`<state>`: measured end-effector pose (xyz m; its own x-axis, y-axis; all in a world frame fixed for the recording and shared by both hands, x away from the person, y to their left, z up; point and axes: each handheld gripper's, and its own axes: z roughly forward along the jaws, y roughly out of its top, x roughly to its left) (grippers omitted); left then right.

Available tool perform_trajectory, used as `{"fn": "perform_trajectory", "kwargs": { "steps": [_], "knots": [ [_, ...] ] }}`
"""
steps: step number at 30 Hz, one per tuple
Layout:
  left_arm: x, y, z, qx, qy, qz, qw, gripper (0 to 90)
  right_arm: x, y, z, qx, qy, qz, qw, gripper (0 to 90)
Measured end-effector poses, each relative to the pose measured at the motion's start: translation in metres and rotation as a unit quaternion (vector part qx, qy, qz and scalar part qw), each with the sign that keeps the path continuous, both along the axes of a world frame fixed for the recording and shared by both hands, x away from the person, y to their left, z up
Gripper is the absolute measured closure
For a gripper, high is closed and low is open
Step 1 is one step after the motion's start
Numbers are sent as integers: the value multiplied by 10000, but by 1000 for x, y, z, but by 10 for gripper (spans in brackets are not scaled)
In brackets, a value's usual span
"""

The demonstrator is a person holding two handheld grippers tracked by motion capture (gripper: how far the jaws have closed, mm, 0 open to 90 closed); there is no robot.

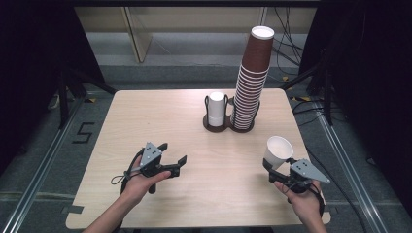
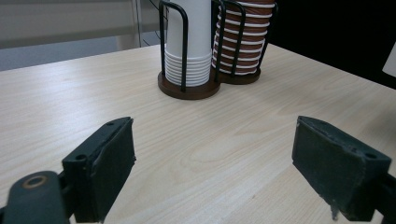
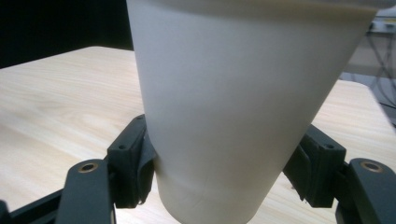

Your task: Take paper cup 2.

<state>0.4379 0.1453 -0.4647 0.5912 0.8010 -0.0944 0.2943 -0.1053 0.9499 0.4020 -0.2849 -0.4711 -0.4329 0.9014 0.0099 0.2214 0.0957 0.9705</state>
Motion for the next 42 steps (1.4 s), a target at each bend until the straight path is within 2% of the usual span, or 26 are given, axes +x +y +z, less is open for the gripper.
{"fn": "perform_trajectory", "kwargs": {
  "steps": [3, 4, 5, 6, 8, 9, 12, 13, 14, 15, 16, 18, 20, 21, 22, 23, 24, 25, 28, 29, 31, 32, 37, 38, 39, 42],
  "knots": [
    [0, -1, -1, 21, 23, 9, 10000, 132, 2, -8, -3, -10, 16, -142, 9999, 328],
    [1, -1, -1, 7, 4, -14, 10000, 132, 2, -12, -4, -25, 41, -224, 9997, 328],
    [0, -2, -1, 46, 18, -22, 10000, 133, 1, -19, -6, 68, 169, -475, 9987, 328],
    [0, -2, -1, 46, 18, -22, 10000, 134, 1, -19, -6, 68, 169, -475, 9987, 328],
    [1, -3, -1, 75, 11, -34, 10000, 134, 5, -32, -11, 9, 193, -723, 9972, 328],
    [1, -3, -1, 75, 11, -34, 10000, 134, 5, -32, -11, 9, 193, -723, 9972, 328],
    [1, -5, 0, 62, 9, -43, 10000, 134, 8, -44, -17, -101, 399, -1009, 9940, 328],
    [1, -6, 0, 56, 7, -53, 10000, 135, 8, -45, -18, -97, 538, -1109, 9923, 328],
    [1, -6, 0, 49, 9, -51, 10000, 135, 9, -48, -20, -183, 526, -1120, 9921, 327],
    [1, -6, 0, 49, 9, -51, 10000, 135, 9, -49, -21, -179, 678, -1089, 9916, 327],
    [1, -6, 1, 48, 8, -53, 10000, 135, 9, -49, -22, -169, 660, -1201, 9904, 327],
    [1, -6, 1, 54, 2, -62, 10000, 136, 11, -52, -24, -324, 778, -1195, 9892, 326],
    [-1, -5, 0, 80, -5, -91, 9999, 136, 11, -49, -25, -215, 1052, -1297, 9857, 326],
    [-1, -5, 0, 80, -5, -91, 9999, 136, 13, -51, -25, -333, 1066, -1211, 9863, 326],
    [-3, -5, 0, 67, -5, -100, 9999, 136, 14, -50, -26, -433, 1126, -1208, 9853, 325],
    [-3, -5, 0, 67, -5, -100, 9999, 136, 14, -50, -26, -433, 1126, -1208, 9853, 325],
    [-4, -4, 1, 32, -51, -128, 9999, 136, 13, -45, -26, -364, 1365, -1360, 9806, 324],
    [-4, -4, 1, 32, -51, -128, 9999, 136, 13, -45, -26, -364, 1365, -1360, 9806, 324],
    [-5, -3, 3, 46, -53, -97, 9999, 136, 16, -45, -28, -583, 1349, -1276, 9809, 321],
    [-5, -3, 2, 41, -50, -96, 9999, 136, 15, -44, -28, -572, 1423, -1318, 9793, 320],
    [-5, -3, 2, 42, -43, -97, 9999, 137, 16, -46, -29, -595, 1399, -1263, 9803, 320],
    [-5, -3, 2, 36, -34, -99, 9999, 137, 14, -43, -29, -459, 1598, -1383, 9763, 320],
    [-5, -5, 1, 60, -2, -104, 9999, 137, 14, -43, -30, -480, 1610, -1360, 9763, 317],
    [-4, -6, 0, -2, -34, -143, 9999, 137, 14, -43, -31, -511, 1617, -1351, 9762, 315],
    [-5, -6, 1, 56, 2, -121, 9999, 137, 15, -46, -31, -696, 1562, -1288, 9768, 314],
    [-6, -6, 1, 50, 3, -130, 9999, 137, 13, -45, -31, -626, 1606, -1232, 9773, 310]
  ]
}}
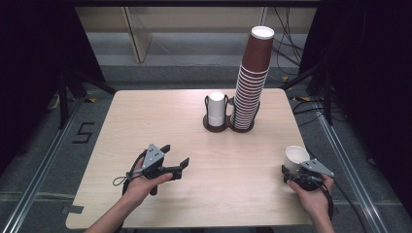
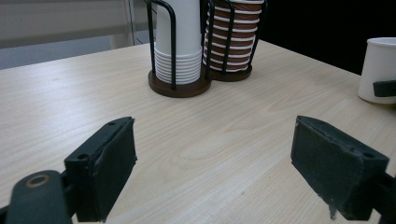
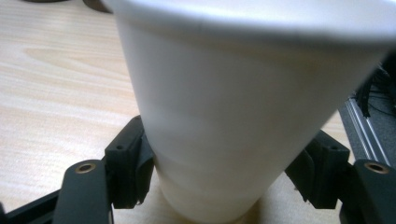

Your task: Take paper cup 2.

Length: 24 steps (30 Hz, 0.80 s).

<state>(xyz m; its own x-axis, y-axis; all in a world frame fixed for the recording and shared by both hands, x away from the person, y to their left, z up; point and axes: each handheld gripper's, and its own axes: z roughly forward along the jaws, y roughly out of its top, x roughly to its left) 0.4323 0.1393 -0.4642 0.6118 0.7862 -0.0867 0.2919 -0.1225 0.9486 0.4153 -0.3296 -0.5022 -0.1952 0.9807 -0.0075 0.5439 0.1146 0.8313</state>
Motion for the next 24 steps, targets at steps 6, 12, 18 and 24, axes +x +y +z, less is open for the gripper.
{"fn": "perform_trajectory", "kwargs": {
  "steps": [6, 12, 18, 24],
  "knots": [
    [-1, -2, 0, 12, 3, -54, 10000, 135, -3, 5, 0, 74, 177, -32, 9998, 203],
    [0, -7, 3, -44, -72, -204, 9998, 93, -5, 9, 6, 54, 200, 52, 9998, 30],
    [3, -13, 5, -30, -82, -316, 9995, 66, -9, 7, 20, 23, 39, 36, 10000, 3],
    [11, -25, 13, -19, -110, -548, 9984, 63, -11, 10, 40, 30, -37, -94, 9999, 4]
  ]
}}
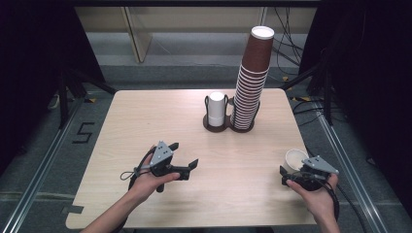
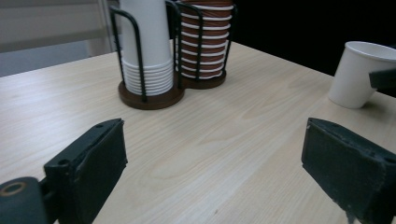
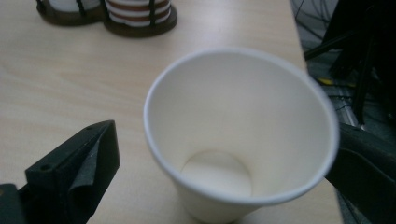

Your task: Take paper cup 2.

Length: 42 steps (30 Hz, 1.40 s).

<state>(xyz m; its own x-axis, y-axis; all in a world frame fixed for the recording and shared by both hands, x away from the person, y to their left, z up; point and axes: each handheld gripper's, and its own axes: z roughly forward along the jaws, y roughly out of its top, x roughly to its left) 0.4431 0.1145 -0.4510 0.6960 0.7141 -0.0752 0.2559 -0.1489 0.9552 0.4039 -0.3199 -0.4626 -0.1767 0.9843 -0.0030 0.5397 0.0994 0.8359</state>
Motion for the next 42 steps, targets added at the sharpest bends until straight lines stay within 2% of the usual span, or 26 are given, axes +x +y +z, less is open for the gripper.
{"fn": "perform_trajectory", "kwargs": {
  "steps": [1, 4, 5, 7, 8, 9, 10, 13, 14, 15, 16, 19, 23, 24, 25, 26, 27, 28, 29, 30, 32, 34, 36, 38, 39, 42],
  "knots": [
    [2, -2, 4, 14, -20, -24, 10000, 63, 2, -4, 5, -150, -171, 90, 9997, 4],
    [8, -8, 13, -38, -95, -62, 9999, 63, 2, -4, 16, -82, -204, -63, 9997, 4],
    [13, -15, 21, -73, -188, -110, 9997, 62, 5, -7, 28, -270, -401, 7, 9988, 4],
    [16, -19, 25, -70, -251, -148, 9996, 61, 5, -5, 34, -184, -439, -20, 9989, 4],
    [22, -27, 32, -98, -332, -205, 9992, 61, 6, -2, 46, -156, -544, -23, 9984, 4],
    [22, -27, 32, -98, -332, -205, 9992, 61, 6, -2, 46, -156, -544, -23, 9984, 4],
    [27, -37, 37, -137, -397, -255, 9988, 61, 9, 1, 57, -239, -779, 72, 9966, 4],
    [32, -48, 42, -190, -463, -302, 9983, 41, 11, 9, 68, -154, -881, 116, 9959, 3],
    [35, -53, 44, -184, -530, -340, 9978, 37, 13, 17, 78, -143, -1069, 218, 9939, 4],
    [37, -58, 46, -178, -581, -355, 9975, 37, 13, 17, 78, -143, -1069, 218, 9939, 4],
    [43, -65, 52, -173, -714, -384, 9966, 33, 17, 26, 87, -137, -1227, 368, 9917, 4],
    [52, -72, 59, -184, -833, -371, 9957, 29, 22, 34, 96, -163, -1343, 517, 9895, 4],
    [76, -85, 77, -111, -962, -345, 9947, 20, 39, 53, 115, -121, -1331, 774, 9880, 4],
    [88, -93, 83, -61, -993, -345, 9944, 22, 47, 61, 128, -88, -1406, 869, 9862, 4],
    [88, -93, 83, -61, -993, -345, 9944, 21, 47, 61, 128, -88, -1406, 869, 9862, 4],
    [99, -101, 87, 20, -1035, -361, 9940, 22, 57, 67, 141, -37, -1473, 912, 9849, 4],
    [99, -101, 87, 20, -1035, -361, 9940, 25, 57, 67, 141, -37, -1473, 912, 9849, 4],
    [110, -109, 90, 124, -1059, -363, 9936, 28, 66, 72, 153, -12, -1537, 955, 9835, 4],
    [110, -109, 90, 124, -1059, -363, 9936, 29, 66, 72, 153, -12, -1537, 955, 9835, 4],
    [121, -116, 93, 167, -1029, -324, 9940, 30, 76, 77, 165, 104, -1529, 939, 9837, 4],
    [126, -120, 95, 147, -1003, -304, 9944, 30, 81, 78, 171, 67, -1564, 970, 9829, 4],
    [139, -128, 103, 98, -1004, -293, 9945, 31, 95, 82, 187, 220, -1617, 944, 9821, 4],
    [143, -130, 107, 87, -997, -280, 9946, 38, 101, 82, 191, 222, -1696, 950, 9807, 11],
    [151, -134, 112, 30, -1014, -228, 9946, 49, 121, 83, 200, 119, -1872, 798, 9790, 29],
    [155, -136, 115, -16, -990, -208, 9949, 49, 121, 83, 200, 119, -1872, 798, 9790, 29],
    [166, -144, 122, -139, -940, -185, 9953, 61, 147, 88, 207, 152, -1744, 911, 9803, 29]
  ]
}}
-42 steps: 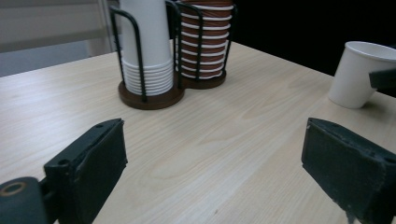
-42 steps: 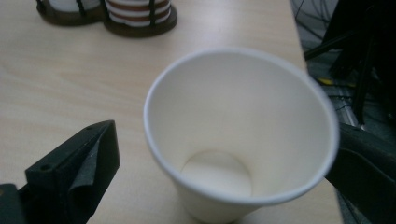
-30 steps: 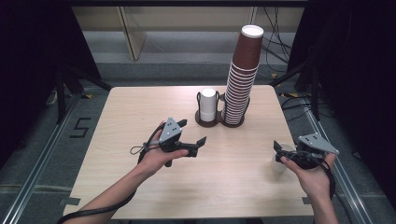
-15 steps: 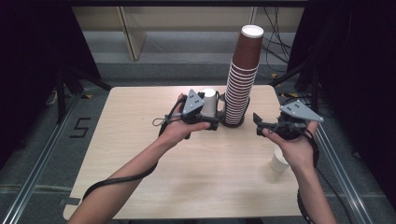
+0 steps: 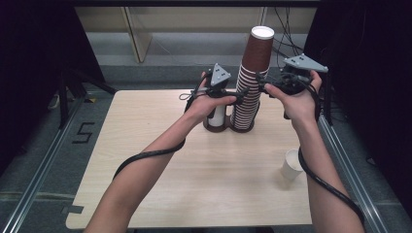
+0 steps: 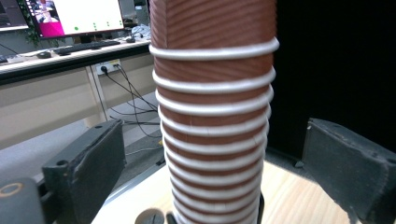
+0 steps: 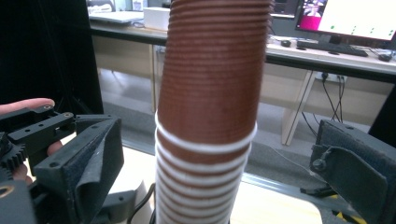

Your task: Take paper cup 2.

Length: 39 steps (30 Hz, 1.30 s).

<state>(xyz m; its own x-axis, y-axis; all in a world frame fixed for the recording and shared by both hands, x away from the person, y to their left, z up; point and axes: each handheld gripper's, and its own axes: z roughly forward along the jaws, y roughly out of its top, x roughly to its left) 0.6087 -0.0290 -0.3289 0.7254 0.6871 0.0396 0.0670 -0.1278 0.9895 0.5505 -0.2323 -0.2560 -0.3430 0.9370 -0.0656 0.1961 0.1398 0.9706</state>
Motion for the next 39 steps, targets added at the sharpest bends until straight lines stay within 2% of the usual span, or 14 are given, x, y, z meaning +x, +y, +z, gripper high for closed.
{"fn": "perform_trajectory", "kwargs": {
  "steps": [2, 4, 7, 10, 13, 15, 20, 23, 29, 33, 35, 36, 39],
  "knots": [
    [1, -2, 1, 6, -17, -29, 10000, 62, 4, 1, 2, -18, -19, 16, 10000, 29],
    [3, -8, 3, 5, -36, -122, 9999, 62, 16, 6, 6, 154, -11, 66, 9999, 33],
    [5, -11, 6, -21, -65, -143, 9999, 63, 24, 11, 9, 119, -33, 96, 9999, 43],
    [10, -14, 7, 17, -39, -234, 9997, 61, 29, 14, 9, 97, -26, 107, 9999, 44],
    [16, -17, 10, -89, 66, -195, 9997, 56, 37, 19, 9, 143, -2, 119, 9998, 54],
    [19, -18, 12, -99, 70, -214, 9997, 59, 43, 23, 10, 293, 7, 112, 9995, 66],
    [26, -26, 16, -112, 93, -356, 9993, 63, 53, 23, 12, 401, 69, -1, 9992, 75],
    [29, -29, 14, -105, 108, -328, 9993, 56, 59, 23, 13, 441, 123, -37, 9989, 78],
    [36, -29, 10, -88, 164, -344, 9992, 64, 64, 25, 14, 511, 149, -89, 9985, 88],
    [39, -31, 9, -146, 179, -376, 9990, 64, 67, 24, 14, 655, 108, -163, 9977, 127],
    [41, -32, 9, -153, 196, -374, 9990, 59, 67, 23, 14, 844, 123, -178, 9962, 146],
    [42, -32, 8, -226, 228, -397, 9987, 58, 67, 22, 14, 983, 130, -210, 9949, 153],
    [42, -32, 8, -222, 255, -408, 9986, 61, 67, 22, 14, 904, 75, -220, 9956, 158]
  ]
}}
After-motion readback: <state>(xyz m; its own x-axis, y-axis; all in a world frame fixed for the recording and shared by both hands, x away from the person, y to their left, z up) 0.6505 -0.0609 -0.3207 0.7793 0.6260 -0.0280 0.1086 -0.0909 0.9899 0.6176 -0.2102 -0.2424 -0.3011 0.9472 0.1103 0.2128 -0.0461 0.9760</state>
